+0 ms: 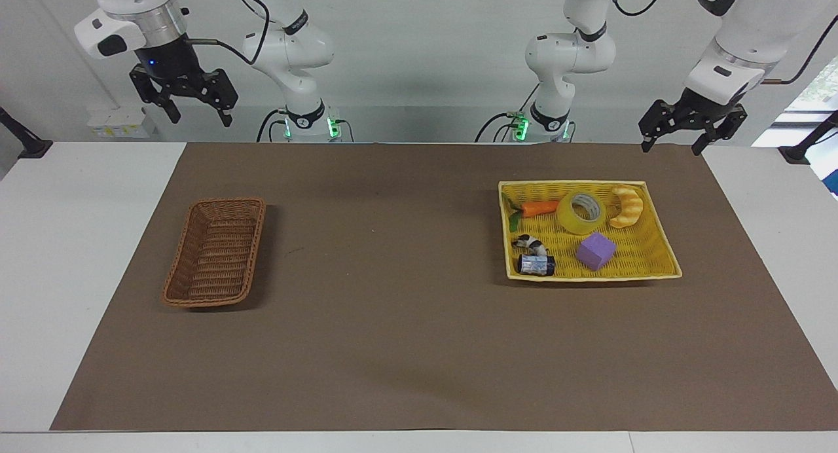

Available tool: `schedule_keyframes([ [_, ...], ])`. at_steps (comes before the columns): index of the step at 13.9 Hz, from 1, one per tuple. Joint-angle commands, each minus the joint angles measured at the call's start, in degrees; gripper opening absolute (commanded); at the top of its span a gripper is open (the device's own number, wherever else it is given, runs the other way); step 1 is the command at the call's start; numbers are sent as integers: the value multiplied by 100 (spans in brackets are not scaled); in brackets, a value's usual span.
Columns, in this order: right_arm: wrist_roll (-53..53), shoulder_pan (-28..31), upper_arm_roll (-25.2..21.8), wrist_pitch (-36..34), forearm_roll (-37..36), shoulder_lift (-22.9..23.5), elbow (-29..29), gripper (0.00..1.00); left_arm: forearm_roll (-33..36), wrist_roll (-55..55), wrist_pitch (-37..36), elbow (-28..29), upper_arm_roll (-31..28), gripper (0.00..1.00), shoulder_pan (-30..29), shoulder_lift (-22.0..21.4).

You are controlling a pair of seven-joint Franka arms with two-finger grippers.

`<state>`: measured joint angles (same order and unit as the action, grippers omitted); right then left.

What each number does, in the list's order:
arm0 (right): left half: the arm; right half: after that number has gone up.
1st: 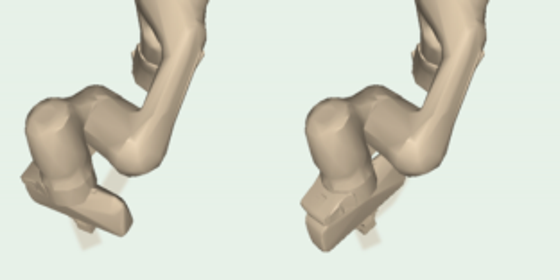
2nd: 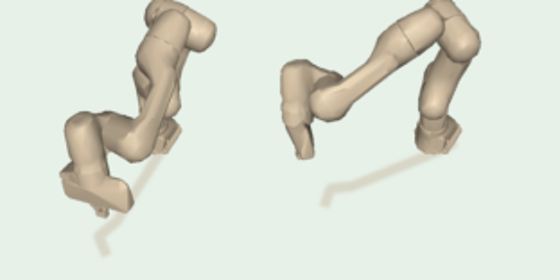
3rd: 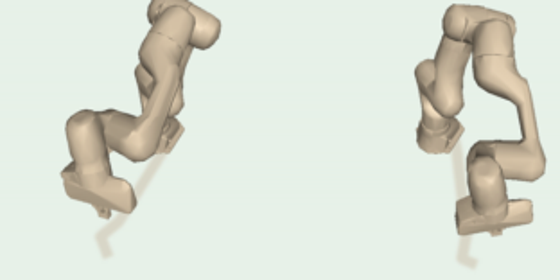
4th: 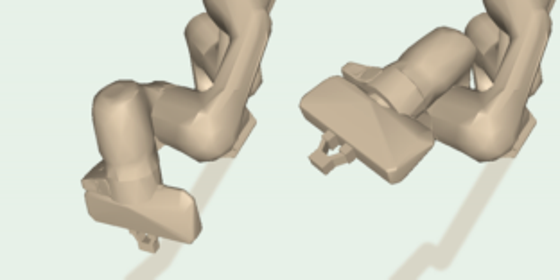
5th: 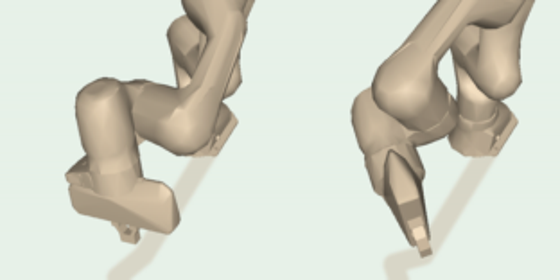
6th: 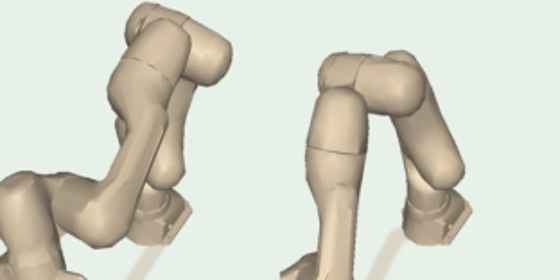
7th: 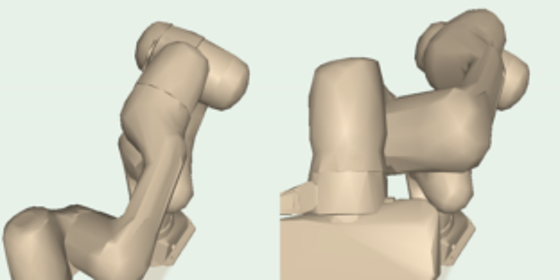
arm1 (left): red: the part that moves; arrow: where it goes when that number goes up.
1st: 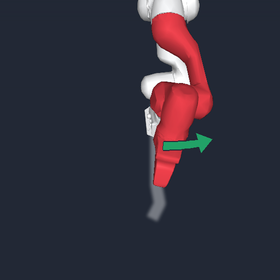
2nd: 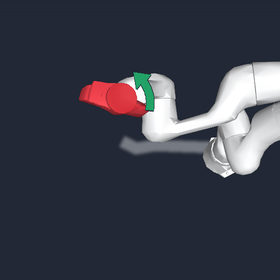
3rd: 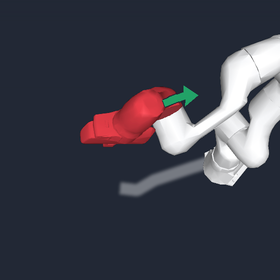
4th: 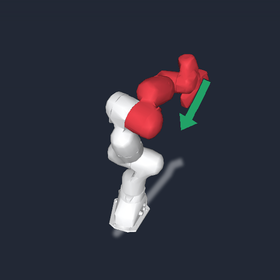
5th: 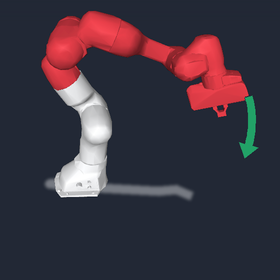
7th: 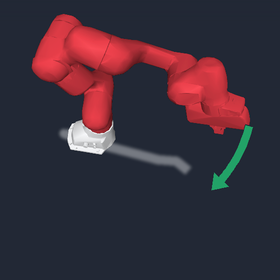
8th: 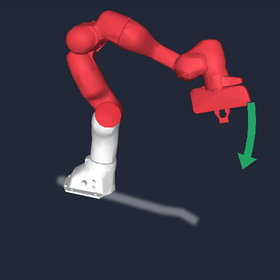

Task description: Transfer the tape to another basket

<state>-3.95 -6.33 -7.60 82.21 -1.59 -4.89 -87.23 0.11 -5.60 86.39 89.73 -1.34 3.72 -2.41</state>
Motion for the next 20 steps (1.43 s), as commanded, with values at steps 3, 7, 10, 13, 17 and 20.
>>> schedule_keyframes([
  [3, 166, 79, 40, -47, 62, -20, -4, 100, -81, -151, 404, 623, -15, 100, -47, -181],
  [7, 166, 79, 40, -47, 62, -20, -4, 100, -99, -555, 843, 1220, -59, 100, -214, -225],
  [10, 166, 79, 40, -47, 62, -20, -4, 100, -160, -731, 1747, 2186, -59, 100, -345, -497],
  [13, 166, 79, 40, -47, 62, -20, -4, 100, -459, -907, 2266, 2784, -59, 100, -416, -489],
  [17, 166, 79, 40, -47, 62, -20, -4, 100, -740, -1416, 2682, 3453, -59, 100, -503, -462],
  [20, 166, 79, 40, -55, 62, -20, -4, 100, -1065, -1786, 3075, 4058, -59, 97, -601, -401],
])
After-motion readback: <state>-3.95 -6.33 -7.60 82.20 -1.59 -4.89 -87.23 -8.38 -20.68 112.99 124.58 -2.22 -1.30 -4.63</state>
